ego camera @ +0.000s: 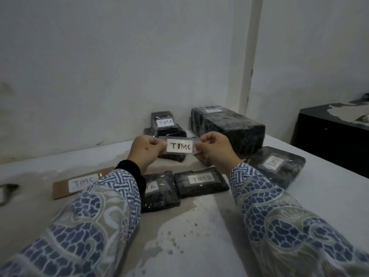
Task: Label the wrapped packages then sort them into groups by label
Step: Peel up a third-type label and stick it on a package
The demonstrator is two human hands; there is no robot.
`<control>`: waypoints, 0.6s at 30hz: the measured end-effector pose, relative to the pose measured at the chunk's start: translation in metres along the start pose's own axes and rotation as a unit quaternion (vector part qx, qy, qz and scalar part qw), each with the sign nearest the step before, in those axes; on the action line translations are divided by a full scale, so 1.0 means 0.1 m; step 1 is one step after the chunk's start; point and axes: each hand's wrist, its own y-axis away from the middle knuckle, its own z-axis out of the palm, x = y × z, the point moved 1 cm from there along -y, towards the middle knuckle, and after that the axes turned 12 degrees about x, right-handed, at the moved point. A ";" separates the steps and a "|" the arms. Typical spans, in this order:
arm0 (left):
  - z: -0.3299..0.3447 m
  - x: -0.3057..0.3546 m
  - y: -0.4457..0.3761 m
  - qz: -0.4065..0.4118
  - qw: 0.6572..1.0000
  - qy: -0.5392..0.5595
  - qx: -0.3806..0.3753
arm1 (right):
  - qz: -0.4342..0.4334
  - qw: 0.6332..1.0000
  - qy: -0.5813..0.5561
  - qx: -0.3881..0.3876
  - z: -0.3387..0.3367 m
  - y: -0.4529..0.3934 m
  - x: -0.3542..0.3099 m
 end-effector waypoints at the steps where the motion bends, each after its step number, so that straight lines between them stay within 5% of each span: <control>1: 0.01 -0.04 -0.13 -0.004 1.000 -0.008 0.005 | 0.014 1.000 0.000 0.009 0.11 -0.08 0.06; 8: 0.15 -0.42 -0.75 -0.053 0.998 -0.024 0.014 | 0.074 0.994 0.013 0.076 0.59 -0.54 0.39; 13: 0.33 -0.60 -1.01 -0.109 0.993 0.039 -0.013 | 0.086 0.991 0.007 0.105 0.79 -0.76 0.48; 18: 0.41 -0.89 -1.14 -0.142 0.983 0.109 0.039 | 0.094 0.989 0.017 0.117 0.82 -0.87 0.60</control>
